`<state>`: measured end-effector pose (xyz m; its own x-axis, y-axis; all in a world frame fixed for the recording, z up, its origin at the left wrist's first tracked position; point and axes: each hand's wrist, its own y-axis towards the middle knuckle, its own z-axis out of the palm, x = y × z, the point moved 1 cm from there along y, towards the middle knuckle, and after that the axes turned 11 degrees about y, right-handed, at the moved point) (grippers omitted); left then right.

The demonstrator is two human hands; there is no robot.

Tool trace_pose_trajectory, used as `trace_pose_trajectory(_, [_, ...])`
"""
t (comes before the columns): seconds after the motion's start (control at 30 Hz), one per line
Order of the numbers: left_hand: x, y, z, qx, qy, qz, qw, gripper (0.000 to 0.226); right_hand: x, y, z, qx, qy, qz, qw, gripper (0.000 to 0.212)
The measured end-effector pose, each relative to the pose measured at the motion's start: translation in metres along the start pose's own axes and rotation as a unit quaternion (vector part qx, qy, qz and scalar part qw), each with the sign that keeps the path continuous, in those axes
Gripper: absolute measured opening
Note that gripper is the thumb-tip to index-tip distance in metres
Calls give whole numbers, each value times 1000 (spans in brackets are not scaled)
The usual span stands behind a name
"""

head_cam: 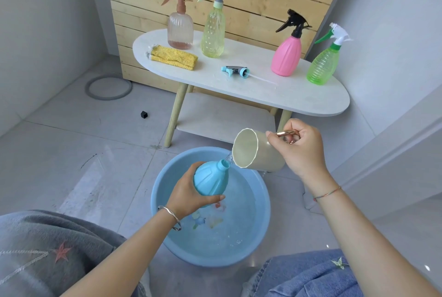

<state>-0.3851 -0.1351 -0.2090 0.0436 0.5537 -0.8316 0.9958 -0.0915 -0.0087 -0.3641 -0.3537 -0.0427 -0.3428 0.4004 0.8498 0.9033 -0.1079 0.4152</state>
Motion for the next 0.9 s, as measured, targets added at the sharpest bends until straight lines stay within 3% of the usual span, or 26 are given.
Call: trace_pose_trajectory(0.9, [0,-3,5,14,6,-7,1000,86,8,-3,13,65,-89,-139,984,38])
